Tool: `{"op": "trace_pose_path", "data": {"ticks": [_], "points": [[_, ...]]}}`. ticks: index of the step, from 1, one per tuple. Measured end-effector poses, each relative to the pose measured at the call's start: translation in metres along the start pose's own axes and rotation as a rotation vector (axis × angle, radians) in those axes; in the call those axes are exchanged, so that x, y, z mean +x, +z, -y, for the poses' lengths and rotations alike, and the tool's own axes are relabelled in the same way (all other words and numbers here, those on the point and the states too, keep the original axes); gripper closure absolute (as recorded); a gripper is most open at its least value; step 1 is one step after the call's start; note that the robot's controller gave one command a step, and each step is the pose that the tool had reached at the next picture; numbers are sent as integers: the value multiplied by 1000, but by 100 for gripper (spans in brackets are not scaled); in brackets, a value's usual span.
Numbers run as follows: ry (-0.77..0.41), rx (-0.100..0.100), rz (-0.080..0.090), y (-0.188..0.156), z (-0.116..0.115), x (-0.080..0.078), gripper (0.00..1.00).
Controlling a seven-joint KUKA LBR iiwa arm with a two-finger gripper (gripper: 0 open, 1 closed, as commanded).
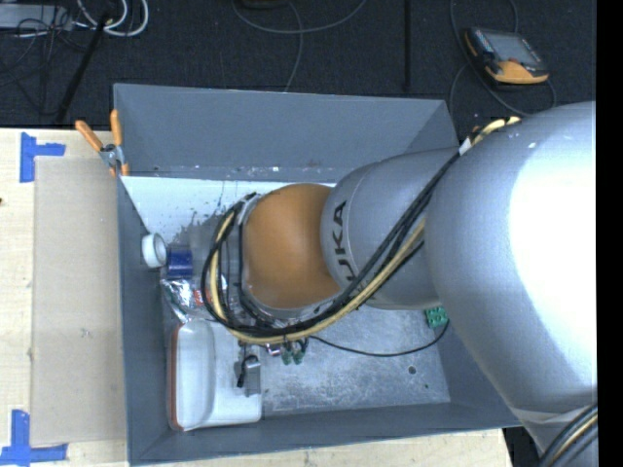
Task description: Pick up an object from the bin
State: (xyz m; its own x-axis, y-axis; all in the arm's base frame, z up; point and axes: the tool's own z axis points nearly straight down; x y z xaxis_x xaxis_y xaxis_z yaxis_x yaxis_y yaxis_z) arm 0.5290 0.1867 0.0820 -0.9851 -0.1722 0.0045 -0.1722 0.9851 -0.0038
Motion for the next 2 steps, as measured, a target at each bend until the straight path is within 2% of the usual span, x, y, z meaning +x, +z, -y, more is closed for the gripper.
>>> {"op": "trace_pose_path", "data": {"ticks": [1, 2], "points": [[-46, 0, 9, 13, 125, -68, 0], [71, -3, 8, 12, 45, -73, 0]]}}
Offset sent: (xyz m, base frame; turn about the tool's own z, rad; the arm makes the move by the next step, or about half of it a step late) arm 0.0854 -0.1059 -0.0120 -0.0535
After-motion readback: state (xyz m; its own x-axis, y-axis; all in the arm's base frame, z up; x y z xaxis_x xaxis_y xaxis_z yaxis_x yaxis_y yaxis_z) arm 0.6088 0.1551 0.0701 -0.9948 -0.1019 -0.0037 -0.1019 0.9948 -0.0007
